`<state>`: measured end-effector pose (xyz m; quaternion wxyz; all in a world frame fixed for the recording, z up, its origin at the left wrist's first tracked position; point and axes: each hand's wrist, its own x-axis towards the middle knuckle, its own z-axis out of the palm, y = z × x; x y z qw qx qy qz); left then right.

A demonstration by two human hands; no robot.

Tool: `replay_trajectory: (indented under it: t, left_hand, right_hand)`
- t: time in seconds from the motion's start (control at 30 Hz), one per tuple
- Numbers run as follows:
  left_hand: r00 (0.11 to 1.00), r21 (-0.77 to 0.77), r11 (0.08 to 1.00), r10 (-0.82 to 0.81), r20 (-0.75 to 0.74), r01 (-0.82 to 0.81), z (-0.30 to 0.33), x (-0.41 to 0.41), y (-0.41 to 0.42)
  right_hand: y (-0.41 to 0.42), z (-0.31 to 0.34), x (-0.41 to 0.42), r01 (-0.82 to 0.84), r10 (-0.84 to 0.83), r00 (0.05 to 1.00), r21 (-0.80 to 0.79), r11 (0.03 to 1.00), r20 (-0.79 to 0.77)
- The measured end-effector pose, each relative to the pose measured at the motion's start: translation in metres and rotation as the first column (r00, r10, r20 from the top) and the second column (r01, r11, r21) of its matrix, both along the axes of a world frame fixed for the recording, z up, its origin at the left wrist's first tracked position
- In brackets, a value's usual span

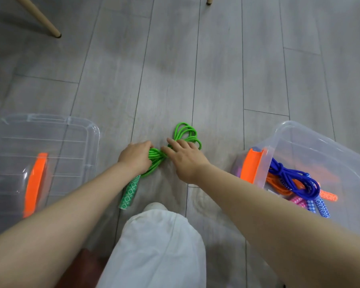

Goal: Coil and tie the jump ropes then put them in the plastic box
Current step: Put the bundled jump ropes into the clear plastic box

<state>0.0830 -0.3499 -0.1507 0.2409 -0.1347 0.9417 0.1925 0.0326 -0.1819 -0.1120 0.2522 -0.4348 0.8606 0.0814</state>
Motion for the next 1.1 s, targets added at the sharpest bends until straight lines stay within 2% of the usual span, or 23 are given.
replay_trajectory:
  t: [0.07, 0.17, 0.27, 0.43, 0.6, 0.7, 0.8, 0.87, 0.97, 1.1]
  left_hand:
    - [0.999, 0.035, 0.999, -0.041, 0.004, 0.040, 0.002, -0.002, 0.000]
    - [0.991, 0.125, 0.984, -0.132, 0.016, 0.129, 0.007, -0.002, 0.000]
    - [0.990, 0.288, 0.949, -0.138, 0.008, 0.130, 0.016, -0.001, -0.001]
    - [0.992, 0.537, 0.834, 0.110, 0.056, -0.123, 0.027, -0.002, -0.008]
    - [0.994, 0.628, 0.773, 0.040, 0.098, -0.092, 0.062, -0.015, -0.001]
    - [0.996, 0.649, 0.759, -0.001, 0.085, -0.054, 0.087, -0.024, 0.007]
    - [1.000, 0.584, 0.811, -0.019, 0.020, 0.003, 0.109, -0.034, 0.025]
    - [0.991, 0.437, 0.896, -0.023, -0.129, 0.078, 0.119, -0.038, 0.044]
    - [0.923, 0.238, 0.963, -0.028, -0.384, 0.128, 0.127, -0.041, 0.077]
    - [0.871, 0.064, 0.978, -0.146, -0.469, 0.198, 0.125, -0.046, 0.107]
  right_hand:
    - [0.000, -0.004, 0.000, -0.028, 0.031, 0.999, 0.086, 0.996, -0.024]
    - [0.000, -0.007, -0.006, 0.014, -0.011, 1.000, 0.169, 0.986, -0.020]
    - [0.000, 0.002, -0.012, -0.004, 0.008, 1.000, 0.219, 0.976, -0.017]
    - [0.003, 0.032, -0.028, -0.062, 0.083, 0.981, 0.125, 0.990, -0.177]
    - [0.015, 0.072, -0.049, -0.100, 0.118, 0.946, 0.072, 0.992, -0.303]
    - [0.035, 0.092, -0.062, -0.140, 0.115, 0.885, -0.022, 0.990, -0.451]
    - [0.061, 0.113, -0.072, -0.154, 0.064, 0.801, -0.101, 0.983, -0.596]
    - [0.082, 0.125, -0.074, -0.131, 0.007, 0.779, -0.152, 0.980, -0.627]
    - [0.115, 0.138, -0.074, -0.075, -0.090, 0.776, -0.233, 0.970, -0.625]
    - [0.158, 0.145, -0.064, -0.006, -0.144, 0.798, -0.246, 0.969, -0.585]
